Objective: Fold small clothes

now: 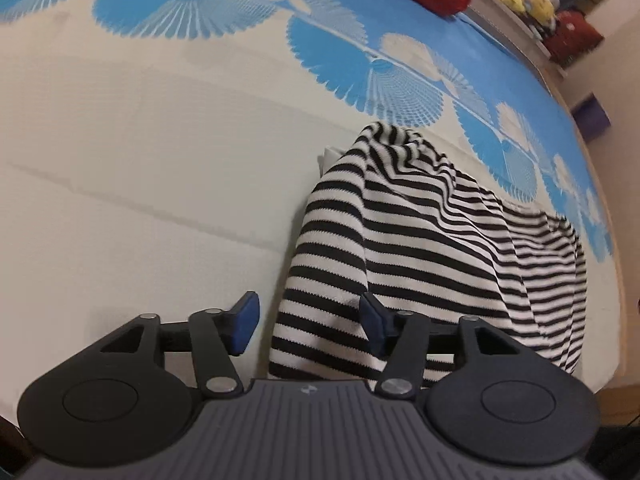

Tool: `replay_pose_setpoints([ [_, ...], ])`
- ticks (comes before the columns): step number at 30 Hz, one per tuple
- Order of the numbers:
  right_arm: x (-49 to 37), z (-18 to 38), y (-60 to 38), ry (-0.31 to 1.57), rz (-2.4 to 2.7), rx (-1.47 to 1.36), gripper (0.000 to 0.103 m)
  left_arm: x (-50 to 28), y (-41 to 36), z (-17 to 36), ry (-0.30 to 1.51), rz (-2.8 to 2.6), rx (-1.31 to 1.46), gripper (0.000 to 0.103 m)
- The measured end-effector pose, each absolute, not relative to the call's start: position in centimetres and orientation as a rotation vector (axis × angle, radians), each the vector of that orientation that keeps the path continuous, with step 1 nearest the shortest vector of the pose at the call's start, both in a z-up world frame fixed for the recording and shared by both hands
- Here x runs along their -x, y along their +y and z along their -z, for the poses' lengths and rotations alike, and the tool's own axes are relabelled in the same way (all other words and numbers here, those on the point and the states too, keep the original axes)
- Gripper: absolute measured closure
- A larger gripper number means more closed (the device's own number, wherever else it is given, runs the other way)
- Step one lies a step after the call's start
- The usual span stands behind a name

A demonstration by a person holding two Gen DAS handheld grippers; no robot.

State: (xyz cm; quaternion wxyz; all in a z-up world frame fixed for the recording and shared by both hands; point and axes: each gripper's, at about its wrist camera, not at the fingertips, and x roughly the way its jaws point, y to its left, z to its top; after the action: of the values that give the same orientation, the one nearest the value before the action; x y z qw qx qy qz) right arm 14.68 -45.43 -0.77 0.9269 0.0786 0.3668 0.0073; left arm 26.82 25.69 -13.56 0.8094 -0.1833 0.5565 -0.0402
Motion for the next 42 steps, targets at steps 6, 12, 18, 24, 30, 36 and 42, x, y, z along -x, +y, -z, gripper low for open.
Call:
replay_pose_setpoints([
  [6, -14.9, 0.9, -45.9, 0.771, 0.001, -0.134, 0.043, -28.3, 25.5, 16.3, 1.248, 0.047, 0.44, 0.042],
  [12, -14.5, 1.1, -47.3, 0.774, 0.044, -0.138, 0.043, -30.2, 24.3, 18.0, 1.298, 0.053, 0.466, 0.042],
  [18, -14.0, 1.2, -48.4, 0.777, 0.082, -0.155, 0.043, -31.2, 23.9, 18.5, 1.275, 0.052, 0.514, 0.041],
  [24, -13.8, 1.2, -48.7, 0.777, 0.095, -0.15, 0.043, -31.3, 21.3, 17.8, 1.265, 0.172, 0.376, 0.091],
  [30, -14.1, 1.1, -49.0, 0.768, 0.114, -0.184, 0.043, -29.9, 22.7, 15.2, 1.143, 0.167, 0.401, 0.094],
  [36, -14.4, 1.0, -48.5, 0.76, 0.108, -0.2, 0.043, -28.5, 25.0, 13.6, 1.081, 0.063, 0.438, 0.096],
  [42, -14.6, 1.0, -47.7, 0.765, 0.08, -0.19, 0.043, -28.2, 25.9, 14.3, 1.146, 0.067, 0.493, 0.09],
])
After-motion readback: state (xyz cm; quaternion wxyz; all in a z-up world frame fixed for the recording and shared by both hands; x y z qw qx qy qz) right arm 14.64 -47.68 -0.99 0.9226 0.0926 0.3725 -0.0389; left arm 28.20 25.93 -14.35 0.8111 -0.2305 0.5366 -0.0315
